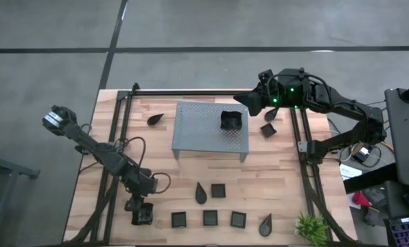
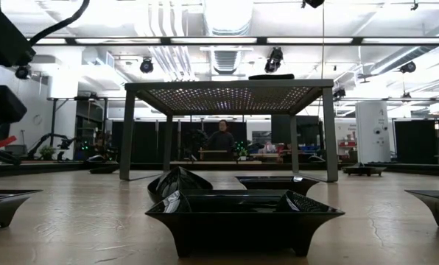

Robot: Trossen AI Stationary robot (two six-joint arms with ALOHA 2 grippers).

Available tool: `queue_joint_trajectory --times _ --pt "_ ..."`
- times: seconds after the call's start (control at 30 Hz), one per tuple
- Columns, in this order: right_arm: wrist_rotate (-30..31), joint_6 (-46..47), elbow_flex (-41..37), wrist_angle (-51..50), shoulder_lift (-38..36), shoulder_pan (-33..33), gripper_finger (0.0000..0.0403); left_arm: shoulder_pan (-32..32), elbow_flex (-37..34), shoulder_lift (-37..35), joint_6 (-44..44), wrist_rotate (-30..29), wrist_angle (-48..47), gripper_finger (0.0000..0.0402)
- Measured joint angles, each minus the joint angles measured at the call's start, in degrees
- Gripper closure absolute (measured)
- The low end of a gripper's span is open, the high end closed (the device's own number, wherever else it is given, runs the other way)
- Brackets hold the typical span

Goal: Pick & Place Mini shaped plates
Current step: Stack the black distorted square plate on top of the other black distorted square plates on the shelf

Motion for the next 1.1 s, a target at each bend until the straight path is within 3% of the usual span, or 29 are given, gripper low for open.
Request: queue_joint_trajectory --times 0.53,0.7,0.93,1.1 --pt "0.00 0.55 0.00 0.48 0.00 0.02 0.0322 -1.44 0.00 6.07 1.08 -0.62 1.72 0.0220" --pt "0.00 0.60 0.00 0.48 0.00 0.02 0.0329 -1.44 0.00 7.05 0.80 -0.61 2.20 0.0270" --pt "0.00 1.23 0.00 0.48 0.00 0.02 0.0335 -1.38 0.00 7.25 -1.34 0.81 2.23 0.0388" --pt "0.00 1.41 0.00 0.48 0.00 0.19 0.0330 -1.38 0.36 5.44 -6.30 1.88 2.16 0.0400"
